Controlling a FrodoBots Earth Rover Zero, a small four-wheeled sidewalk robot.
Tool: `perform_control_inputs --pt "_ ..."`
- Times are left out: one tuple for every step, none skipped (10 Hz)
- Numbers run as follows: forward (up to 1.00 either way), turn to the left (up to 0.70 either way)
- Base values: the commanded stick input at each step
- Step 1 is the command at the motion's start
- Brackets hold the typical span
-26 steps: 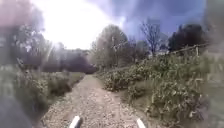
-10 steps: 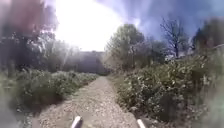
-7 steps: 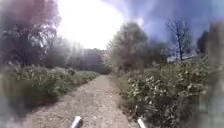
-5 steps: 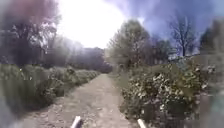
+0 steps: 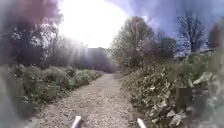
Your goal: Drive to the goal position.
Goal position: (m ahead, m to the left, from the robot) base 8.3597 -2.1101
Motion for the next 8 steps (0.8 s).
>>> perform_control_inputs --pt "1.0 0.0" --pt "1.0 0.0" --pt "1.0 0.0" --pt "1.0 0.0" --pt "1.0 0.0" --pt "1.0 0.0" --pt "1.0 0.0" --pt "1.0 0.0"
